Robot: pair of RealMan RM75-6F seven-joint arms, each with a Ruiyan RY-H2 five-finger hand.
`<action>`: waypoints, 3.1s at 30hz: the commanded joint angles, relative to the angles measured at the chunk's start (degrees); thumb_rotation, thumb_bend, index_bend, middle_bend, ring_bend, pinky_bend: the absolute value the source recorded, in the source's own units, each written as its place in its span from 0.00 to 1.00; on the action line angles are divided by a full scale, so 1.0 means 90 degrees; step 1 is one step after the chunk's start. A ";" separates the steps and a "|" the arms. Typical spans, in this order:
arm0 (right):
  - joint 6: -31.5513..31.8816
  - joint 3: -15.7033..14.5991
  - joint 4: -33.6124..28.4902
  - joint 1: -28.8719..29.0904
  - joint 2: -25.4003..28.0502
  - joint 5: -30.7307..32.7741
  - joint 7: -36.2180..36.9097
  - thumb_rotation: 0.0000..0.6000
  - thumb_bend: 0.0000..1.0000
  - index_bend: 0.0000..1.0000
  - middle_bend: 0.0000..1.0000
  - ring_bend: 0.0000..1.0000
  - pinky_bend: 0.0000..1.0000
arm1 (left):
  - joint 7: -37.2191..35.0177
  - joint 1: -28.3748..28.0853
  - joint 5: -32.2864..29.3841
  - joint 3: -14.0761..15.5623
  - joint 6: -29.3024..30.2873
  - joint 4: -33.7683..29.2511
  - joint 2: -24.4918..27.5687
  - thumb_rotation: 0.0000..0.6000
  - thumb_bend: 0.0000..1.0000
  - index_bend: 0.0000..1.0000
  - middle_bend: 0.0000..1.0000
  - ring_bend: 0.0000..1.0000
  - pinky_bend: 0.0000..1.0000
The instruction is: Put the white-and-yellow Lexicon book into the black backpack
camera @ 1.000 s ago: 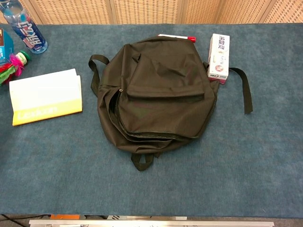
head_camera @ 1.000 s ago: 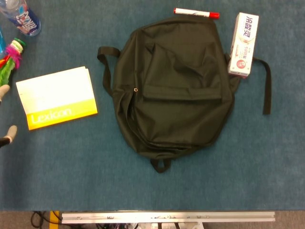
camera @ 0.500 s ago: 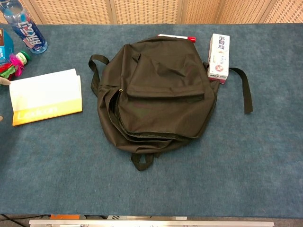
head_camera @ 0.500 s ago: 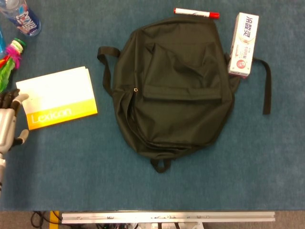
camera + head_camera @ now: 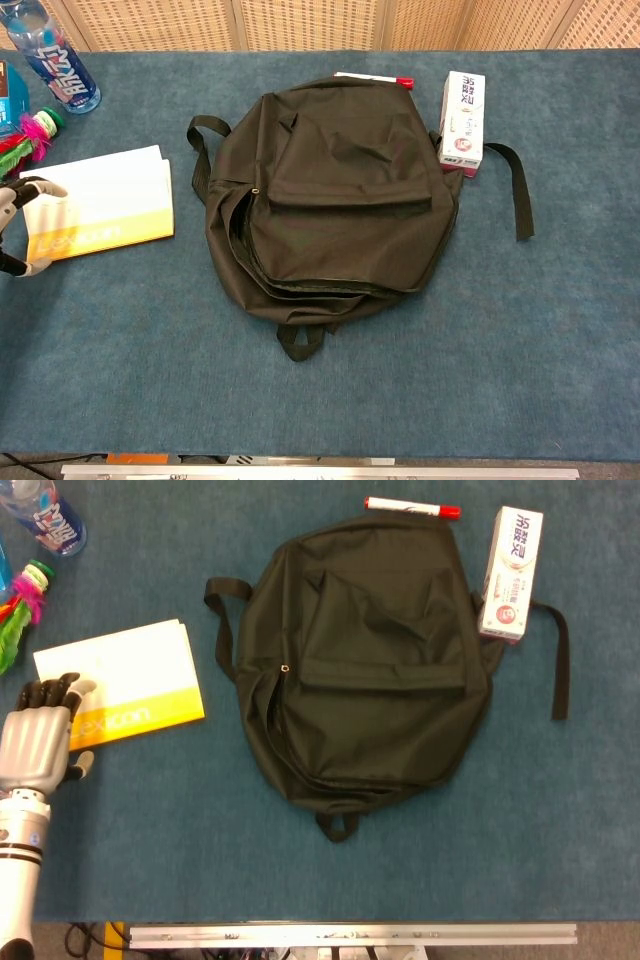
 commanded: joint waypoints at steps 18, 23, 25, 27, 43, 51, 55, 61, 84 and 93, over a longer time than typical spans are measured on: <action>0.0013 -0.0060 0.0001 -0.0064 0.0034 0.0000 0.0107 1.00 0.08 0.31 0.31 0.19 0.23 | -0.0043 -0.0084 -0.0103 -0.0041 -0.0017 0.1037 -0.0856 1.00 0.21 0.19 0.15 0.15 0.10; 0.0034 -0.0069 -0.0013 -0.0090 0.0055 0.0003 0.0119 1.00 0.08 0.31 0.31 0.19 0.23 | -0.0046 -0.0114 -0.0184 -0.0077 -0.0097 0.1123 -0.0912 1.00 0.21 0.19 0.15 0.15 0.10; 0.0040 -0.0073 -0.0014 -0.0103 0.0064 0.0012 0.0134 1.00 0.08 0.31 0.31 0.19 0.23 | -0.0022 -0.0129 -0.0220 -0.0094 -0.0121 0.1159 -0.0941 1.00 0.21 0.19 0.15 0.15 0.10; 0.0046 -0.0075 -0.0013 -0.0110 0.0068 0.0014 0.0141 1.00 0.08 0.31 0.31 0.19 0.23 | -0.0003 -0.0139 -0.0243 -0.0110 -0.0126 0.1180 -0.0963 1.00 0.21 0.19 0.15 0.15 0.10; 0.0053 -0.0080 0.0120 -0.0182 0.0053 0.0111 0.0301 1.00 0.08 0.31 0.31 0.19 0.23 | 0.0003 -0.0306 -0.0516 -0.0420 -0.0181 0.1508 -0.1213 1.00 0.21 0.23 0.19 0.18 0.11; -0.0020 -0.0075 0.0157 -0.0167 0.0037 0.0149 0.0339 1.00 0.08 0.31 0.31 0.19 0.23 | -0.0433 -0.0415 -0.0410 -0.0646 -0.0036 0.1992 -0.1488 1.00 0.28 0.34 0.34 0.30 0.17; -0.0054 -0.0069 0.0151 -0.0148 0.0029 0.0147 0.0339 1.00 0.08 0.31 0.31 0.19 0.23 | -0.0823 -0.0443 -0.0273 -0.0751 0.0119 0.2321 -0.1654 1.00 0.30 0.38 0.38 0.34 0.20; -0.0219 -0.0082 0.0100 -0.0077 0.0079 0.0153 0.0394 1.00 0.08 0.31 0.31 0.19 0.23 | -0.1396 -0.0528 -0.0082 -0.0903 0.0295 0.2781 -0.1901 1.00 0.31 0.42 0.42 0.38 0.26; -0.0266 -0.0150 -0.0002 -0.0068 0.0195 0.0049 0.0604 1.00 0.08 0.31 0.31 0.19 0.24 | -0.2309 -0.0870 0.0701 -0.0999 0.0989 0.3871 -0.2426 1.00 0.30 0.55 0.49 0.45 0.36; -0.0269 -0.0197 0.0045 -0.0058 0.0220 -0.0048 0.0800 1.00 0.08 0.31 0.31 0.19 0.24 | -0.1810 -0.0863 0.0820 -0.0953 0.1283 0.4039 -0.2454 1.00 0.40 0.57 0.53 0.49 0.46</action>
